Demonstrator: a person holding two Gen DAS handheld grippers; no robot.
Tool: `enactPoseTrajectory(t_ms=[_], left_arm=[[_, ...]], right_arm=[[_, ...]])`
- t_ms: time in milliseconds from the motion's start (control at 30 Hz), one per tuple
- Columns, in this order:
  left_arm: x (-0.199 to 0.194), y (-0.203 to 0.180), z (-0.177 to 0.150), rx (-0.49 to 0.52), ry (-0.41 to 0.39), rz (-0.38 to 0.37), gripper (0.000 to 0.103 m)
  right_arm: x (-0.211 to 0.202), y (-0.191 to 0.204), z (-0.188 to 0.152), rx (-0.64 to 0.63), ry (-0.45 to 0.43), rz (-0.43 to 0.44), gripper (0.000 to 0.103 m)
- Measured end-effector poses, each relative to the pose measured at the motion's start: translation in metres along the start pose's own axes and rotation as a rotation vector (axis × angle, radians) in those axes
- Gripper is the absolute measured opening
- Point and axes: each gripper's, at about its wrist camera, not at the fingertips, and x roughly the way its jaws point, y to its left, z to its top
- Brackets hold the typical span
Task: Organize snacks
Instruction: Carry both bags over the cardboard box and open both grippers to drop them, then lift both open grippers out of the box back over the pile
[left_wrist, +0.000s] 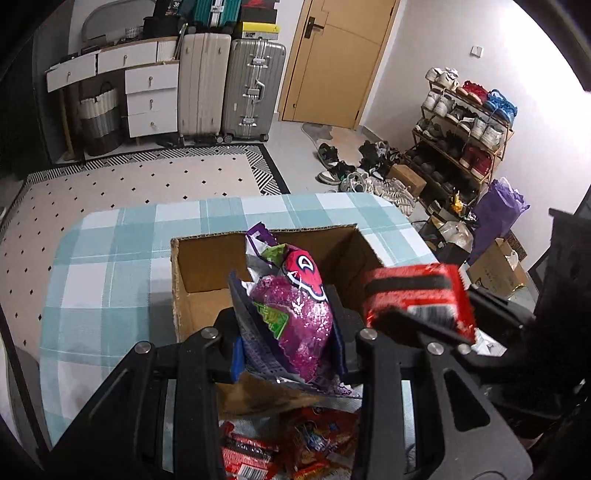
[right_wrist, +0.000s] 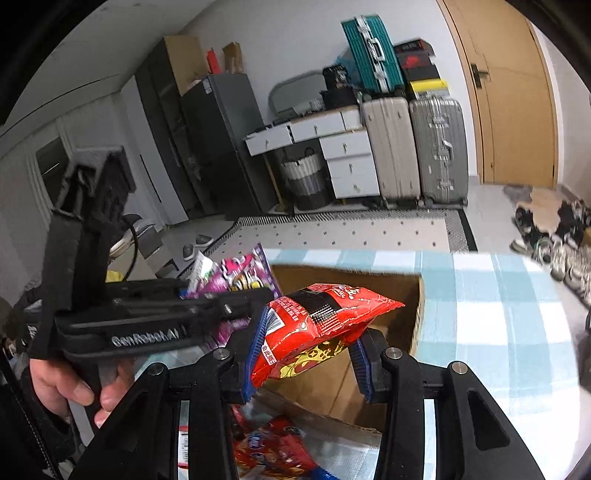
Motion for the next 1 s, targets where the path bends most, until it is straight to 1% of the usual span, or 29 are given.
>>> enactPoseTrajectory(t_ms=[133,167,233,267,300,333,367,400,633,1000], left_arm=[[0.019,0.002,-0.002,0.005,0.017,-0.002,0.033],[0.025,0.004,-0.002,0.007,0.032,-0.001,0.034],[0.035,0.007,-0.002,-0.006,0.064,0.028,0.045],[0.039,0.010,-0.002,-0.017,0.081,0.048,0.063],[0.040,0.013,-0.002,-0.028,0.082,0.069,0.074],[0.038,0.017,-0.003,-0.039,0.068,0.082,0.078],[0.036,0.019,-0.004,-0.040,0.057,0.078,0.080],[0.034,0.021,-0.004,-0.041,0.052,0.080,0.080],[0.007,0.022,-0.011,-0.033,0.002,0.106,0.080],[-0.073,-0.007,-0.039,-0.014,-0.067,0.127,0.080]], right_arm=[[0.017,-0.009,-0.008,-0.009,0.016,-0.017,0.041],[0.020,-0.010,-0.008,-0.013,0.019,-0.021,0.041],[0.026,-0.011,-0.008,-0.020,0.027,-0.033,0.043],[0.027,-0.012,-0.008,-0.025,0.025,-0.035,0.047],[0.028,-0.013,-0.009,-0.025,0.020,-0.042,0.059],[0.028,-0.016,-0.009,-0.023,0.010,-0.065,0.068],[0.026,-0.018,-0.011,-0.020,0.002,-0.063,0.071],[0.023,-0.019,-0.011,-0.016,-0.007,-0.057,0.074],[-0.010,-0.019,-0.010,-0.002,-0.061,-0.054,0.075],[-0.081,0.009,-0.012,-0.030,-0.147,-0.062,0.081]])
